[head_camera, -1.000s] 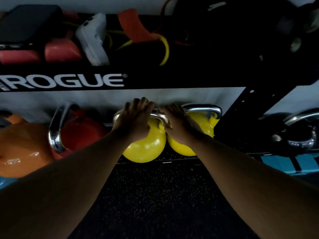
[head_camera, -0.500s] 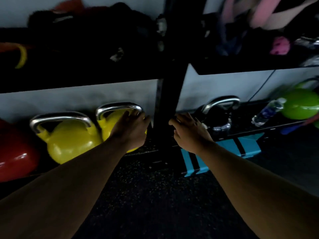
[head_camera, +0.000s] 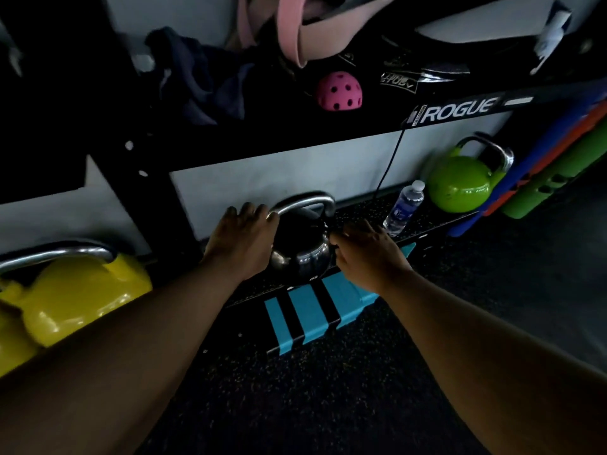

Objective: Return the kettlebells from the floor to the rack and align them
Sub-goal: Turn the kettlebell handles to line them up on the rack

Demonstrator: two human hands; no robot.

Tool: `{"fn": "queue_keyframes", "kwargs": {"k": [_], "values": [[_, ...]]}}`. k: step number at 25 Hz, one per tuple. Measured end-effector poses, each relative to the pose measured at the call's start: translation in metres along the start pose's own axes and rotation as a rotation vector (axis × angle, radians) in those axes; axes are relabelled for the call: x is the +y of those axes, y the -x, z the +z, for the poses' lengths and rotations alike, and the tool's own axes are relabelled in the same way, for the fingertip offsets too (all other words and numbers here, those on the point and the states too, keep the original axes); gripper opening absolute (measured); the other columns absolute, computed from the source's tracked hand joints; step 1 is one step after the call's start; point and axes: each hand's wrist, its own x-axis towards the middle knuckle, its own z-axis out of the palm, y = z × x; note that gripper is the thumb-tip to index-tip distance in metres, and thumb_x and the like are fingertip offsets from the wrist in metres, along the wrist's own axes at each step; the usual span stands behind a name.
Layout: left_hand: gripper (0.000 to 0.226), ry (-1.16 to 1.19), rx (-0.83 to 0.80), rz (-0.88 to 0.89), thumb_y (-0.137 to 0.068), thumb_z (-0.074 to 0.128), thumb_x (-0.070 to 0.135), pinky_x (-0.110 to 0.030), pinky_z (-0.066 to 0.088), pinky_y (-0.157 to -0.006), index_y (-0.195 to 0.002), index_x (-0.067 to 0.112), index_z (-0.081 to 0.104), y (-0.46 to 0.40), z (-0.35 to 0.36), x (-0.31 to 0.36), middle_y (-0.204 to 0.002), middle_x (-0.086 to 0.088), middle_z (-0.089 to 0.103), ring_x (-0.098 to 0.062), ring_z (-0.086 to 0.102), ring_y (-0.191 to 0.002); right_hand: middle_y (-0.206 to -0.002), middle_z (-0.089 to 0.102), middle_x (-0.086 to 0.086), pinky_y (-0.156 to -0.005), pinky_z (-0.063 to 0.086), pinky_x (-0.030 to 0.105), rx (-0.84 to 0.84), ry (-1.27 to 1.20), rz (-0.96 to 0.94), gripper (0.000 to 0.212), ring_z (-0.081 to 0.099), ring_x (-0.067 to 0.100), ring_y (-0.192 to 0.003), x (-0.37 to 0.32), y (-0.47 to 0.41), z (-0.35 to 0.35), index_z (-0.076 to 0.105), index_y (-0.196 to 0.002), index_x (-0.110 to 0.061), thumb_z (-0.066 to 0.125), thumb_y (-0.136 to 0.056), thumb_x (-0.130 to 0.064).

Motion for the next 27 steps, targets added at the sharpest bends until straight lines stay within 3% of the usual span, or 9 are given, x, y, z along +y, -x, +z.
{"fn": "queue_keyframes", "kwargs": {"k": [6,9,13,19,21,24,27], "values": [[0.047,0.096,0.017,-0.058,-0.096,0.044,0.036,-0.043,0.044,-0.084,-0.137,0.014,0.037,-0.083,0.039,0.008,-0.131,-0.011,0.05,-0.032,0.052,-0.114,-0.119,0.059,0.018,-0.081,0.047,0.045,0.072,-0.014,-0.069,0.038,0.056,0.036,-0.106,0.039,-0.087,0.023,0.052,-0.126,-0.01,0.052,-0.092,-0.026],[0.045,0.172,0.035,-0.111,-0.099,0.037,0.041,-0.038,0.046,-0.073,-0.135,0.014,0.035,-0.096,0.061,0.018,-0.122,-0.01,0.056,-0.027,0.058,-0.101,-0.127,0.052,0.016,-0.084,0.046,0.044,0.085,-0.054,-0.066,0.044,0.054,0.033,-0.11,0.041,-0.111,0.04,0.042,-0.135,-0.012,0.044,-0.097,-0.034],[0.044,0.249,0.047,-0.191,-0.101,0.033,0.042,-0.034,0.047,-0.063,-0.135,0.014,0.032,-0.099,0.077,0.028,-0.112,-0.009,0.057,-0.025,0.06,-0.089,-0.121,0.055,0.016,-0.079,0.053,0.045,0.096,-0.133,-0.089,0.042,0.059,0.032,-0.1,0.049,-0.126,0.06,0.041,-0.132,-0.015,0.041,-0.099,-0.041],[0.044,0.473,0.051,-0.325,-0.099,0.025,0.052,-0.044,0.045,-0.089,-0.131,0.023,0.034,-0.103,0.084,0.033,-0.125,-0.006,0.047,-0.026,0.05,-0.111,-0.109,0.056,0.013,-0.078,0.055,0.043,0.065,-0.31,-0.154,0.043,0.06,0.029,-0.093,0.06,-0.132,0.072,0.039,-0.13,-0.018,0.032,-0.099,-0.047],[0.048,0.651,0.029,-0.543,-0.096,0.027,0.058,-0.054,0.037,-0.104,-0.138,0.035,0.03,-0.107,0.082,0.045,-0.146,-0.005,0.032,-0.031,0.032,-0.134,-0.111,0.054,0.015,-0.076,0.056,0.044,0.033,-0.427,-0.15,0.046,0.06,0.031,-0.095,0.061,-0.136,0.075,0.037,-0.131,-0.019,0.032,-0.098,-0.05],[0.077,1.107,0.105,-1.021,-0.089,0.041,0.066,-0.062,0.009,-0.113,-0.148,0.048,-0.005,-0.107,0.077,0.084,-0.163,-0.004,-0.009,-0.039,-0.005,-0.147,-0.111,0.051,0.016,-0.074,0.055,0.043,0.016,-0.498,-0.15,0.049,0.058,0.033,-0.097,0.063,-0.136,0.075,0.038,-0.129,-0.019,0.031,-0.094,-0.052],[0.092,1.371,0.132,-1.077,-0.087,0.054,0.061,-0.065,0.004,-0.115,-0.149,0.045,-0.012,-0.116,0.083,0.066,-0.162,-0.007,-0.018,-0.041,-0.01,-0.147,-0.108,0.053,0.012,-0.073,0.053,0.04,-0.002,-0.57,-0.014,0.044,0.057,0.028,-0.093,0.054,-0.131,0.073,0.041,-0.122,-0.019,0.036,-0.094,-0.053]]}}
